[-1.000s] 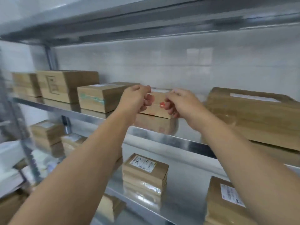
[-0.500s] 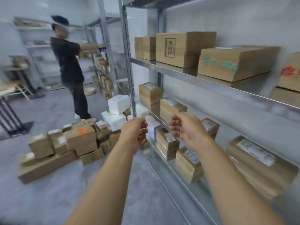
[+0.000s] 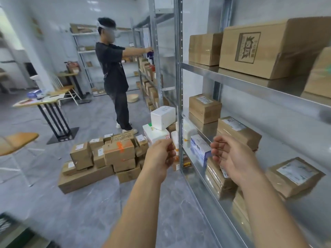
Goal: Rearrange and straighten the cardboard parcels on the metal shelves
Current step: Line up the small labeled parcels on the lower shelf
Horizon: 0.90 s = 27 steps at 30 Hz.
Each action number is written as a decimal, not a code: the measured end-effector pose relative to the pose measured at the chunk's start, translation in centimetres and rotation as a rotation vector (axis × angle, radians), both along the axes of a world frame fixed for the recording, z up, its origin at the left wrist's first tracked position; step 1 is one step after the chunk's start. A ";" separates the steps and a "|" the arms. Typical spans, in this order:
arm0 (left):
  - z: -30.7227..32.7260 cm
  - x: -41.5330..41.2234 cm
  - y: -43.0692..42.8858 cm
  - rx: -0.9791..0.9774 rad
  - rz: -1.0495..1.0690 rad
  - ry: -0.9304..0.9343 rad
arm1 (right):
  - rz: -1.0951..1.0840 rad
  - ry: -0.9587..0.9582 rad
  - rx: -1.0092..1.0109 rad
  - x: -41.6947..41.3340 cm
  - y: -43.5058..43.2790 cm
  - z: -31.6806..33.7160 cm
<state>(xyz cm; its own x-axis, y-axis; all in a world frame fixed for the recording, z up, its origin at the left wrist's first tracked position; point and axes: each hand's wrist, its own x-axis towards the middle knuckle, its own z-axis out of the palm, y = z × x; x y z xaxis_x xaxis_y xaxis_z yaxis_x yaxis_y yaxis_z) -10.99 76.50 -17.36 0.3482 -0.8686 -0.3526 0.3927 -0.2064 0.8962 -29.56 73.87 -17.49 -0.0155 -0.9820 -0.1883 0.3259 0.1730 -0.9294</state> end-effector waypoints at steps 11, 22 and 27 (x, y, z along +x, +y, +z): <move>0.6 0.9 -17.8 0.022 0.008 0.007 | 0.050 0.055 0.026 3.4 -18.2 -0.7; -2.1 8.4 -34.4 0.032 -0.106 -0.024 | -0.023 0.097 0.086 10.1 -33.1 -3.0; -1.8 11.7 -43.6 0.030 -0.269 -0.102 | -0.148 0.074 0.119 13.7 -39.2 -2.5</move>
